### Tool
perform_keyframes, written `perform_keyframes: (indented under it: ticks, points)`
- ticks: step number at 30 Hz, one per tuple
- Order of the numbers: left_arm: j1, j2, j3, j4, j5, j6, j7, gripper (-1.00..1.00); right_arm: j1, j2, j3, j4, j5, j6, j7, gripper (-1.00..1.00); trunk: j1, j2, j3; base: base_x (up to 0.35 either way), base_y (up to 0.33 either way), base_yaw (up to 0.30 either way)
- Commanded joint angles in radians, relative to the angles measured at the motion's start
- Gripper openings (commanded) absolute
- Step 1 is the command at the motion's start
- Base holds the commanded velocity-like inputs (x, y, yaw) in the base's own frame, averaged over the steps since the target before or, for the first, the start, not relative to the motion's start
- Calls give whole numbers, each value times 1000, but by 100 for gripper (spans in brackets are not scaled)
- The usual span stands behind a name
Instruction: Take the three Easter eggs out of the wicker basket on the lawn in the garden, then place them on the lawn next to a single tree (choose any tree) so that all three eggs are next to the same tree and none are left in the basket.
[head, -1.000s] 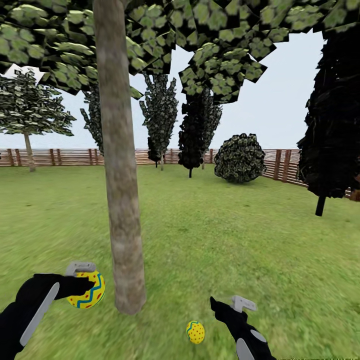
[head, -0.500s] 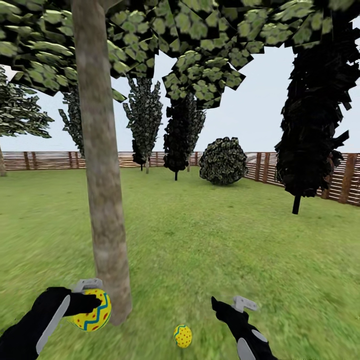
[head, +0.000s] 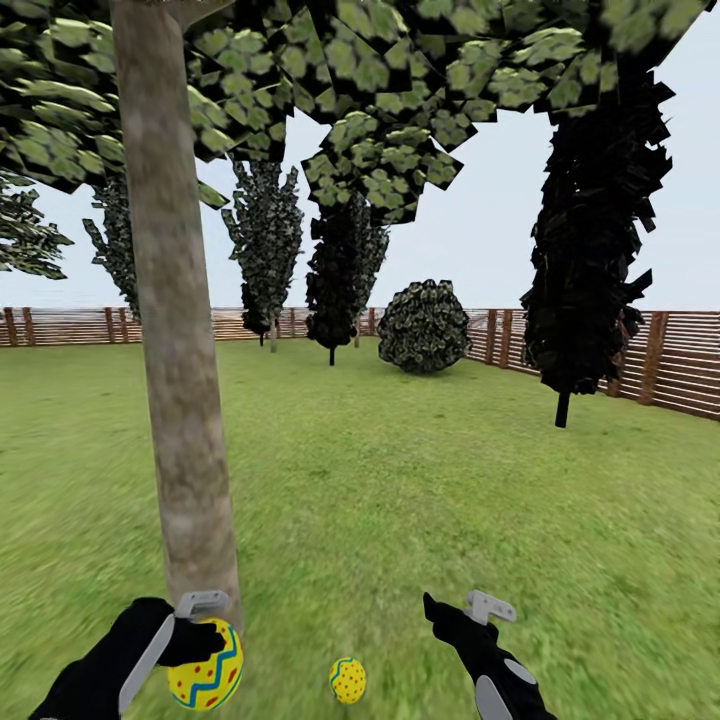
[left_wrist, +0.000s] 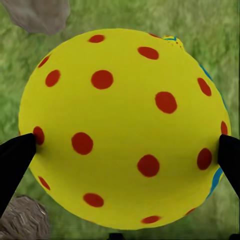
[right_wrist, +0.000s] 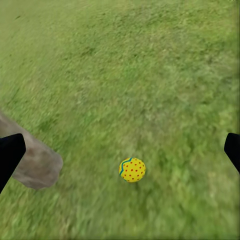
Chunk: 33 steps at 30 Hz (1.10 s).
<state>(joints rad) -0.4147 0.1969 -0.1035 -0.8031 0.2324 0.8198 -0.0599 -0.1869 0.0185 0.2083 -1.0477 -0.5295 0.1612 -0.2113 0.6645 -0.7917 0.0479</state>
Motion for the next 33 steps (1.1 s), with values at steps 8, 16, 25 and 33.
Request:
perform_keyframes:
  ticks: [8, 16, 25, 33]
  points:
    - [-18, -10, -5, 52, 4, -11, 0, -100, 0, 1, 2, -2, -7, 3, -8, 100, -11, 21, 9, 0, 0, -4]
    - [-18, -10, -26, 54, 4, -55, 0, -100, 0, -1, 0, -3, -10, 4, -7, 100, -11, 21, 7, 108, -197, 0]
    - [-18, -10, -56, 55, 4, -59, 2, -100, 0, -8, 0, -3, -74, 5, -5, 100, -11, 21, 4, 168, -266, 0]
    - [-18, -10, -56, 55, 4, -59, 2, -100, 0, -8, 0, -3, -73, 5, -6, 100, -11, 21, 2, 188, -260, 21]
